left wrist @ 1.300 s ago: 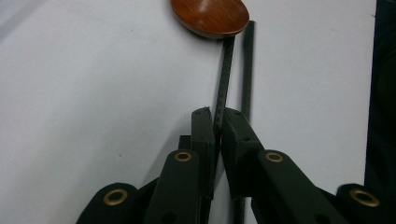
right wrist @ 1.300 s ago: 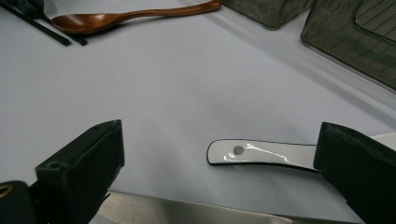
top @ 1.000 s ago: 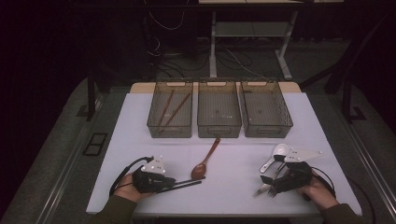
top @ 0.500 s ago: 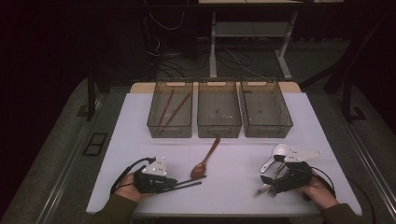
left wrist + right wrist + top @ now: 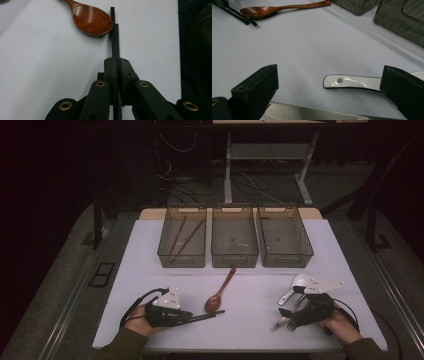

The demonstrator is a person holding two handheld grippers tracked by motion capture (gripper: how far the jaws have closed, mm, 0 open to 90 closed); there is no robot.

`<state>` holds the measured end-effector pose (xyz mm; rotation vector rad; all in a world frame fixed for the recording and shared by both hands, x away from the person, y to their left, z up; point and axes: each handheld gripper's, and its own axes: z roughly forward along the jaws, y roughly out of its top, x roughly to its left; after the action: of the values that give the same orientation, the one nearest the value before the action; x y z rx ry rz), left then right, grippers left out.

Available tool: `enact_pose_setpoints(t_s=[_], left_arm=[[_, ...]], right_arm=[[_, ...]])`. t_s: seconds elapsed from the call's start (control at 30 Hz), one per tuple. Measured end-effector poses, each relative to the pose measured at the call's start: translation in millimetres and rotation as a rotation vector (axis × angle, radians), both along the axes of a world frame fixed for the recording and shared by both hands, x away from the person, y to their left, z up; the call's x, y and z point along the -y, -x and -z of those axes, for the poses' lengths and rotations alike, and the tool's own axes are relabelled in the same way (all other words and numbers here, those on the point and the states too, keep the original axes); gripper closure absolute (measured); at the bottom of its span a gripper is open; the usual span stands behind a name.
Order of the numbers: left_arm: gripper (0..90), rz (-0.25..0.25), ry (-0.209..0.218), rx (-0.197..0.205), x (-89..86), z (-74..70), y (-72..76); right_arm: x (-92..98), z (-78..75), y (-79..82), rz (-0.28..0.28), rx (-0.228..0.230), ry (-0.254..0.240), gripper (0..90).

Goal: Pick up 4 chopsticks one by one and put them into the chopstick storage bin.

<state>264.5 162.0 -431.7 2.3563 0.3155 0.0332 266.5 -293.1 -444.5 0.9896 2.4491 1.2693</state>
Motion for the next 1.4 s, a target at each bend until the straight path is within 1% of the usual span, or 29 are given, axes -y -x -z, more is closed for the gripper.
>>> enact_pose_setpoints(t_s=[0.17,0.37,0.5,0.6,0.7,0.87,0.9,1.0,1.03,1.27,1.4], left_arm=[[85.2,0.006,0.037,-0.005,1.9,-5.1,-0.8],[85.2,-0.01,0.046,-0.022,5.6,-7.4,-2.5],[85.2,-0.022,0.062,-0.027,8.1,-10.2,-5.2],[85.2,-0.035,0.063,-0.033,9.0,-11.9,-7.0],[85.2,-0.062,0.071,-0.037,9.6,-14.3,-9.4],[85.2,-0.093,0.1,-0.042,8.9,-18.2,-14.4],[85.2,-0.101,0.111,-0.044,8.9,-18.7,-15.3],[85.2,-0.114,0.108,-0.043,7.9,-21.4,-18.8],[85.2,-0.129,0.11,-0.044,8.3,-22.3,-19.8],[85.2,-0.183,0.101,-0.057,10.9,-28.8,-25.6],[85.2,-0.221,0.093,-0.053,12.0,-32.4,-29.2]], right_arm=[[-0.1,0.2,-0.2,0.001,0.0,0.001,1.8],[-0.3,0.3,-0.2,0.001,-0.001,0.001,1.8],[-0.2,0.5,-0.5,0.002,0.0,0.001,1.8],[-0.2,0.5,-0.4,0.002,0.0,0.002,1.8],[-0.3,0.6,-0.5,0.002,0.0,0.003,1.8],[-0.6,0.7,-0.4,0.001,0.001,0.005,1.8],[-0.6,0.7,-0.4,0.001,0.0,0.006,1.8],[-0.8,0.8,-0.4,0.004,-0.003,0.006,1.8],[-0.8,0.9,-0.5,0.004,-0.004,0.006,1.8],[-0.7,1.0,-0.8,0.005,-0.005,0.006,1.8],[-0.6,1.1,-0.9,0.004,-0.004,0.005,1.8]])
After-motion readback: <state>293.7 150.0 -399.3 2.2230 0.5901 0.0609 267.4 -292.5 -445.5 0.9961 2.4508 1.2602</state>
